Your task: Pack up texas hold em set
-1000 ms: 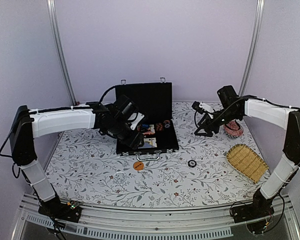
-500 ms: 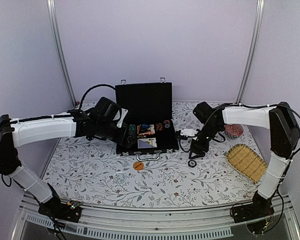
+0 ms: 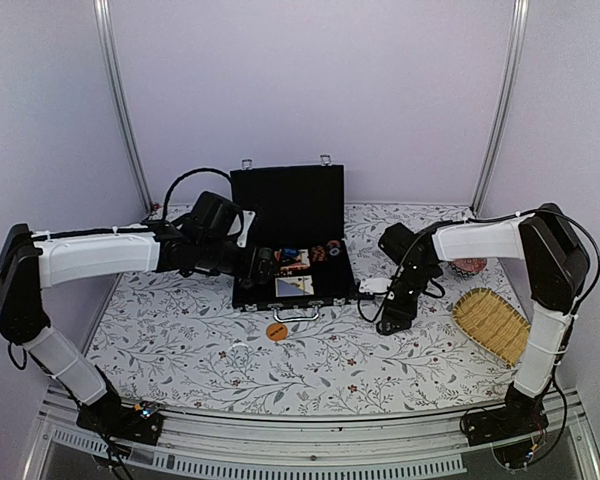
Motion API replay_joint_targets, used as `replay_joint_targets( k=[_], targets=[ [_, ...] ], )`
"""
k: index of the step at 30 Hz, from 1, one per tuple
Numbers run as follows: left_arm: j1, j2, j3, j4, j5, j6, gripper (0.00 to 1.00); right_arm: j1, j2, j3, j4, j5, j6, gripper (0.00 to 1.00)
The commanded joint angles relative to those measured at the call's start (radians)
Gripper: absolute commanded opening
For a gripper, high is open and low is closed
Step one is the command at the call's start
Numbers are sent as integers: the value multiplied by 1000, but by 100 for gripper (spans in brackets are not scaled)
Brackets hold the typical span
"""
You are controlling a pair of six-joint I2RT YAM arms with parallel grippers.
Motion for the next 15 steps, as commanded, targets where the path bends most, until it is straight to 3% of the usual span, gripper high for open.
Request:
replay_joint_targets(
  k=[1,15],
  targets=[
    [2,30,19,28,31,2,86,18,27,-32,25,26,1,70],
    [2,63,40,8,35,8,83,78,46,-47,3,89,20,59]
  ],
)
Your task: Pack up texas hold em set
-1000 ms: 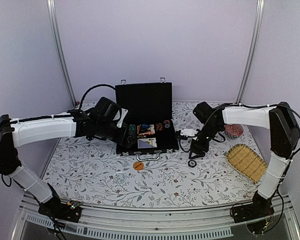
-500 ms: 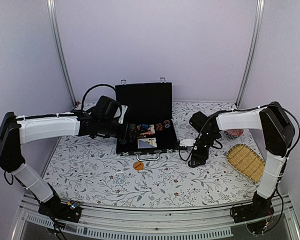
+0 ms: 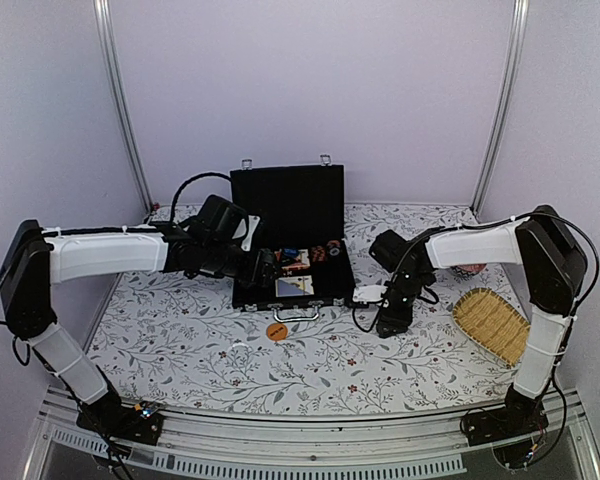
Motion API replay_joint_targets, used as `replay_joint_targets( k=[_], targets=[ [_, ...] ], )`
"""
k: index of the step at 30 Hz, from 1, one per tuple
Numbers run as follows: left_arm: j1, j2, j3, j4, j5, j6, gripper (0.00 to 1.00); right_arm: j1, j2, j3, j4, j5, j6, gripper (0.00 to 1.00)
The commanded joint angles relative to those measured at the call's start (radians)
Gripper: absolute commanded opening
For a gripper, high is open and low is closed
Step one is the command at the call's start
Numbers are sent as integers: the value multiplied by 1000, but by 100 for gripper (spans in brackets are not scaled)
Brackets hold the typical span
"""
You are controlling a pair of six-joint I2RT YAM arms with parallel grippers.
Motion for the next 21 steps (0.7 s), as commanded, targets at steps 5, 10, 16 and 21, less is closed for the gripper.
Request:
replay_joint_targets(
  k=[5,10,16,21],
  targets=[
    [2,17,36,-2,6,10,83,20,38,-13,-68,27,25,57],
    [2,19,34,-5,0,9,82,28,42,0,-96,37,31,50],
    [3,19,38,-17,-12,10,82,44,35,0,-99,58,42,39],
    [2,20,36,-23,-18,11,82,44,21,48,-86,51,51,34]
  ],
)
